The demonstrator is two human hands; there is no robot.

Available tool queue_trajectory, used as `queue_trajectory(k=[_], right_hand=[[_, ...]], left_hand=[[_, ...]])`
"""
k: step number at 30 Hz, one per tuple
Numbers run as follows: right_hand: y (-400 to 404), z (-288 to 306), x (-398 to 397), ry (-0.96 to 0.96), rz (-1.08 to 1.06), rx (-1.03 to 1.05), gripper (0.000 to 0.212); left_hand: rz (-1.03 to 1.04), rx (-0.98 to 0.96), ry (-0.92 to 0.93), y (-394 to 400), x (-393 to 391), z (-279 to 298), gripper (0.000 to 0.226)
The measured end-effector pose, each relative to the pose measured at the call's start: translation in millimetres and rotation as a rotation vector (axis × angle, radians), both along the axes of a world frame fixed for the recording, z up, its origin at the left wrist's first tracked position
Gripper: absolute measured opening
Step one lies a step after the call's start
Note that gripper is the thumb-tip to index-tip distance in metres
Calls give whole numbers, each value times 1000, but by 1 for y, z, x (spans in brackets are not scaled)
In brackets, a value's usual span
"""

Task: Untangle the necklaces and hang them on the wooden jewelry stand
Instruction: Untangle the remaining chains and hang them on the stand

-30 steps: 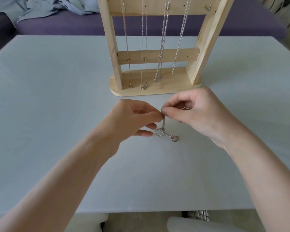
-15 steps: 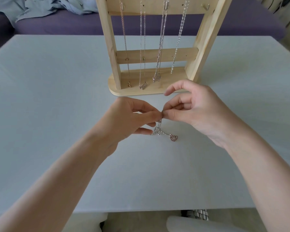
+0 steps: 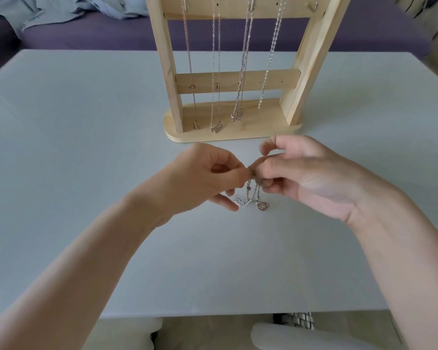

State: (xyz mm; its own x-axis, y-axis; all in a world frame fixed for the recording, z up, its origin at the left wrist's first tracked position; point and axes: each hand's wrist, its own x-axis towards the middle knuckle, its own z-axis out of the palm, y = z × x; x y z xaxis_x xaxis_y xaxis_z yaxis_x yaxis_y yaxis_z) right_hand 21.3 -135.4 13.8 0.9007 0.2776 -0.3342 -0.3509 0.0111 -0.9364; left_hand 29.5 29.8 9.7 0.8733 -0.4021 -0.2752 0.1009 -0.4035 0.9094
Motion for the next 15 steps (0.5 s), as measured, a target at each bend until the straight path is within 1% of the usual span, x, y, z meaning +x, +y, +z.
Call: queue_trajectory(k=[2, 4, 7, 11, 15], right_hand=[[-3, -1, 0, 20, 42, -64, 27], [-6, 1, 0, 20, 70, -106, 28], [-8, 4, 0, 5, 102, -126, 28], [-4, 0, -1, -58, 102, -244, 27], [-1, 0, -1, -160, 48, -249, 27]], left_hand=[[-22, 107, -79, -1, -1, -2, 16], [-22, 121, -134, -1, -3, -2, 15], [11, 74, -163, -3, -5, -3, 13], [91, -16, -180, -9, -6, -10, 15], [145, -170, -92, -11, -5, -14, 23]])
